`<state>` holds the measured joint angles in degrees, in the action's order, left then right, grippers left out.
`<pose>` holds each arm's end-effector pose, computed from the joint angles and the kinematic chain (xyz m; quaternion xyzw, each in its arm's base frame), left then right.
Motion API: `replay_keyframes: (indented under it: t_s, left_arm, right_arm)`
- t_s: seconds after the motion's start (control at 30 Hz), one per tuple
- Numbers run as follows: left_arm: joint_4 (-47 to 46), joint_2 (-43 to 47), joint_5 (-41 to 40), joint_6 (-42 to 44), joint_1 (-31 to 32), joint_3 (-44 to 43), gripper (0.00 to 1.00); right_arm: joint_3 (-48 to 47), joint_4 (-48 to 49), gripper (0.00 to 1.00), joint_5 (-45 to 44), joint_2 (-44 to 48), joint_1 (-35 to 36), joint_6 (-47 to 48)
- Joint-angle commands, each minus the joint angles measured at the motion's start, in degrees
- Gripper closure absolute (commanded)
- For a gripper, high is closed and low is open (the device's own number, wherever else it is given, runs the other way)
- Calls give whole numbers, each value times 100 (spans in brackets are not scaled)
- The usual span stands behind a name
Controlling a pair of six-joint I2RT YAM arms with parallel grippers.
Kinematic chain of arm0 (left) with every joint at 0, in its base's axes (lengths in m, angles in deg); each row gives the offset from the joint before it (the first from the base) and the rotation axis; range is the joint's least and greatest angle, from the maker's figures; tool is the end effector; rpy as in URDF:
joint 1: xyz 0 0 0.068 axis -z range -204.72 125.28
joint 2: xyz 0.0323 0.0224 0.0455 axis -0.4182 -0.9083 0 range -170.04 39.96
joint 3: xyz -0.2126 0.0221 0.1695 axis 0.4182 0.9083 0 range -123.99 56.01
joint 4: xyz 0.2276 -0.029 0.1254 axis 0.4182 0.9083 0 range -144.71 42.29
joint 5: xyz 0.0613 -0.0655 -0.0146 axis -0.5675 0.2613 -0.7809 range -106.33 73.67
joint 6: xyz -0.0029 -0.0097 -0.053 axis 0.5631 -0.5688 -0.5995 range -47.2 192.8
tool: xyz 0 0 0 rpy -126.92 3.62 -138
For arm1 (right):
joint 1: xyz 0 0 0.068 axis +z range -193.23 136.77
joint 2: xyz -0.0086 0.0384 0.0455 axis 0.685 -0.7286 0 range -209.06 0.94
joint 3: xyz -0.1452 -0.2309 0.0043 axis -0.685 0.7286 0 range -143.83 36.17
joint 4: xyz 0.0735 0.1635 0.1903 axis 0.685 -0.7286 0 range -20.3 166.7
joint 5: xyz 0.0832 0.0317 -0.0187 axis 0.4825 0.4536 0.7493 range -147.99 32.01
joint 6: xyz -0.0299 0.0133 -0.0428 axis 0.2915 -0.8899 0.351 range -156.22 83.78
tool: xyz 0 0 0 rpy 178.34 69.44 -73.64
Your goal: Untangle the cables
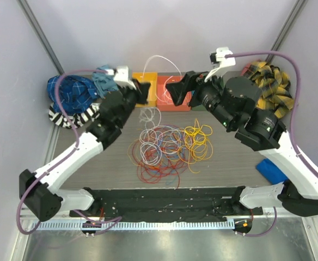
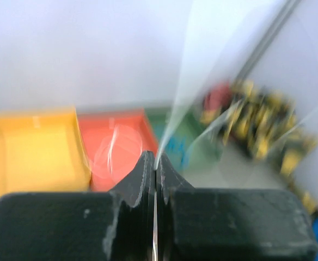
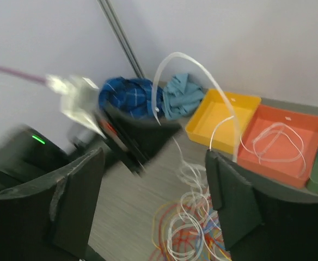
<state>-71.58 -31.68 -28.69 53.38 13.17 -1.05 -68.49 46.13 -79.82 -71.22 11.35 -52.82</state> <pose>0.2397 -0.1768 0.3648 0.0339 0.6923 -0.2783 0.6649 0.1386 0.1721 0.5506 -0.0934 0.6897 0.3038 0.6506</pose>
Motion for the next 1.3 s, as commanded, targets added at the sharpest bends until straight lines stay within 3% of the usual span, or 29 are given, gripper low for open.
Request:
replay_keyframes:
  t_s: [0.0, 0.23, 0.4, 0.67, 0.93, 1.27]
  left_arm:
    - [1368, 72, -574, 281, -62, -2260, 100]
    - [2598, -517, -654, 289, -62, -4635, 100]
    - [3101, -799, -311, 176, -62, -5500, 100]
    - [3233, -527, -205, -97, -62, -4913, 100]
    - [3224, -263, -276, -97, -62, -4367, 100]
    - [3180, -131, -83, -317, -62, -4033, 100]
  right_arm:
    - [762, 349, 14, -173, 176, -9, -247]
    - [2061, 885, 11, -296, 387, -9, -476]
    - [2731, 1656, 11, -349, 545, -10, -344]
    - [3320, 2424, 12, -244, 589, -10, -352]
    - [4041, 2924, 13, 424, 817, -10, -1177]
    - [4015, 3259, 14, 539, 537, -10, -1416]
